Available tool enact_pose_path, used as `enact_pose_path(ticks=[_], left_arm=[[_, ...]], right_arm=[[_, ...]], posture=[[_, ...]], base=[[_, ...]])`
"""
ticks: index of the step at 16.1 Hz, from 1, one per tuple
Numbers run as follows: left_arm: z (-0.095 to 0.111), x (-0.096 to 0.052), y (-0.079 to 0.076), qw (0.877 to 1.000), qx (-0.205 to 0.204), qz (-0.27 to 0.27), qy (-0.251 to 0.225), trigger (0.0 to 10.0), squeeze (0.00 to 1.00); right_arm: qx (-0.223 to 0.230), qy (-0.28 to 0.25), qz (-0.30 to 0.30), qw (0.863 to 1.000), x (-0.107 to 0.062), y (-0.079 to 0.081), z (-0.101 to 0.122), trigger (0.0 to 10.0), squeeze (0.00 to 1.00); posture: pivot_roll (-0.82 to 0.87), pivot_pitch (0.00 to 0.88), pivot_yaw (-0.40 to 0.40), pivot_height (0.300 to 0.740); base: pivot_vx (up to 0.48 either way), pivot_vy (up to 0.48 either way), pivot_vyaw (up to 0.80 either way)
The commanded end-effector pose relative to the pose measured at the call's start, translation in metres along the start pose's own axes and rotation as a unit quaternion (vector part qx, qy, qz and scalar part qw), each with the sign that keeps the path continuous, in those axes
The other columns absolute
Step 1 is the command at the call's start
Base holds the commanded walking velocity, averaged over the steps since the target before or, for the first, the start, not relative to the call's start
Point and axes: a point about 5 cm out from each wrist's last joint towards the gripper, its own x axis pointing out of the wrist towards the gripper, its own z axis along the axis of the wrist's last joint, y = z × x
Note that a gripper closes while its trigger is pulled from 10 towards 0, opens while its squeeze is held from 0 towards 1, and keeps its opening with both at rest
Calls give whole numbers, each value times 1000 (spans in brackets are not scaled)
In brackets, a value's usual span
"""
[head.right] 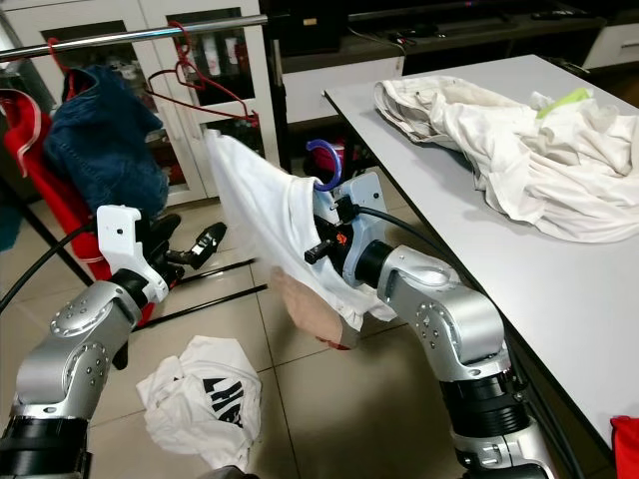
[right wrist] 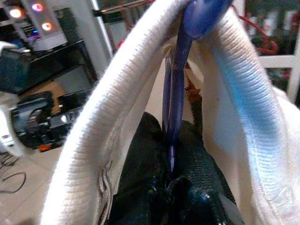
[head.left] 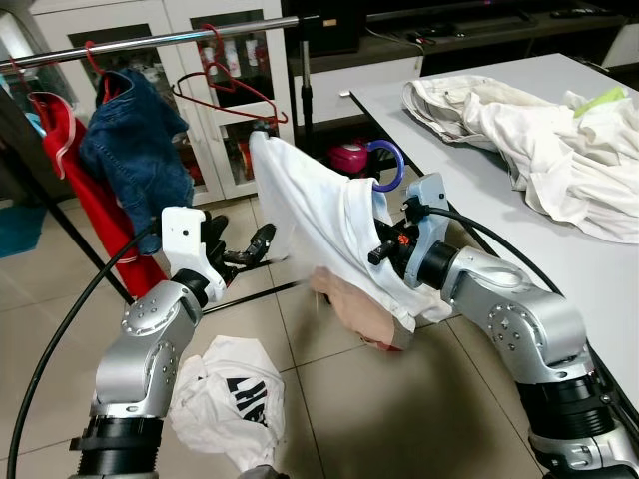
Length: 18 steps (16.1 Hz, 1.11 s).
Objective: Hang hanger
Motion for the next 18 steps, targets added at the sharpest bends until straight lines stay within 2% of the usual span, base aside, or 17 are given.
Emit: enact_pose_path(ticks=[1,3,4,6,7,8,11,12,14,18], left_arm=[[10,-1,11,1000,12,3,-16,10000,0],[18,-2,30,999,35,28,-19,10000,0],[24,-1,44,997,62,35,-14,10000,0],[30,2,50,997,75,24,-15,10000,0],[30,5,49,997,75,-4,-9,8863,0],[28,6,48,997,71,-18,-1,0,0],[17,11,47,996,65,-52,19,0,0],[16,14,53,996,72,-47,19,0,0],[21,20,60,996,78,-40,11,0,0],[26,26,63,995,86,-45,7,0,0]], right_arm=[[-6,-8,27,1000,-1,7,7,10000,0],[-5,-8,36,999,-4,8,10,10000,0],[-3,-9,56,998,-8,9,12,10000,0],[1,-8,73,997,-11,11,12,10000,0],[0,-6,78,997,-13,12,11,10000,0],[1,-7,80,997,-14,12,11,10000,0],[13,-23,97,995,-16,17,16,10000,0],[18,-27,111,993,-18,19,17,10000,0],[23,-26,123,992,-21,21,16,10000,0],[27,-23,126,991,-22,22,15,10000,0]], posture=[[-25,0,75,740],[-24,0,77,740],[-22,0,77,740],[-21,0,79,740],[-23,0,83,740],[-25,0,88,740],[-27,0,90,740],[-27,0,90,740],[-30,0,91,740],[-36,0,100,740]], base=[[0,0,0],[0,0,0],[0,0,0],[0,0,0],[0,0,0],[0,0,0],[0,0,0],[0,0,0],[0,0,0],[0,0,0]])
